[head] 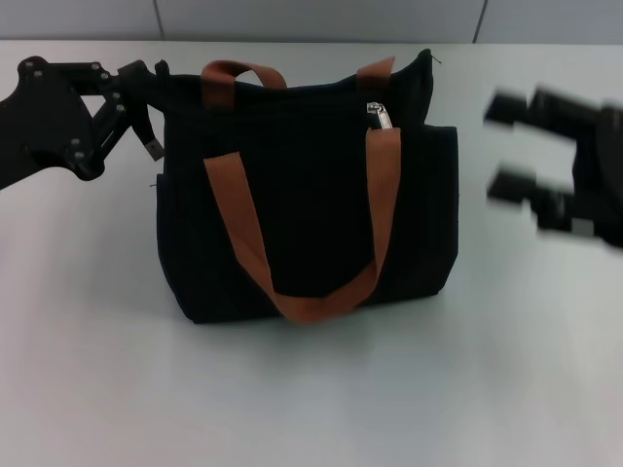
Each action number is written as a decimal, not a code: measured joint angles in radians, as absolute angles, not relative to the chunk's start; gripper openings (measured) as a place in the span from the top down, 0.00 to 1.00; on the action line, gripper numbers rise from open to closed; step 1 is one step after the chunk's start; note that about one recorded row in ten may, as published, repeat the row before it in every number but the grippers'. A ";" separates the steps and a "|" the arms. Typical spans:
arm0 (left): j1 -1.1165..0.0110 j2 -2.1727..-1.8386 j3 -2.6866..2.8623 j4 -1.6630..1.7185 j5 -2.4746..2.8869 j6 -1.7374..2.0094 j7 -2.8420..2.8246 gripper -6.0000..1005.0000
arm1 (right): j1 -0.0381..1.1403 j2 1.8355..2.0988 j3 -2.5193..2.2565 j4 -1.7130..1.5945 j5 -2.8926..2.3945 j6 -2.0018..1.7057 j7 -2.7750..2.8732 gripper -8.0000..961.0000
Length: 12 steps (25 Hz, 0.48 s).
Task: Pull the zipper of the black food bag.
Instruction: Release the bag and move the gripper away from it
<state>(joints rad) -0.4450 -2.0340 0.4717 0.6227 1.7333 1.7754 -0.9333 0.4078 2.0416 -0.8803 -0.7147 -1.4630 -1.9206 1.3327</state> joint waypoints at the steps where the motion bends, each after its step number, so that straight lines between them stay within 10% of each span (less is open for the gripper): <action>1: -0.444 -2.034 0.474 0.623 1.733 1.776 -0.933 0.95 | 0.403 2.028 -0.881 -0.651 -1.516 -1.940 1.237 0.34; 12: -0.422 -2.026 0.484 0.614 1.739 1.769 -0.973 0.95 | 0.386 2.059 -0.874 -0.472 -1.837 -1.856 0.902 0.21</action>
<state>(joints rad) -0.4216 -2.0265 0.4838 0.6135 1.7392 1.7690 -0.9728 0.3861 2.0587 -0.8745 -0.4715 -1.8366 -1.8558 0.9024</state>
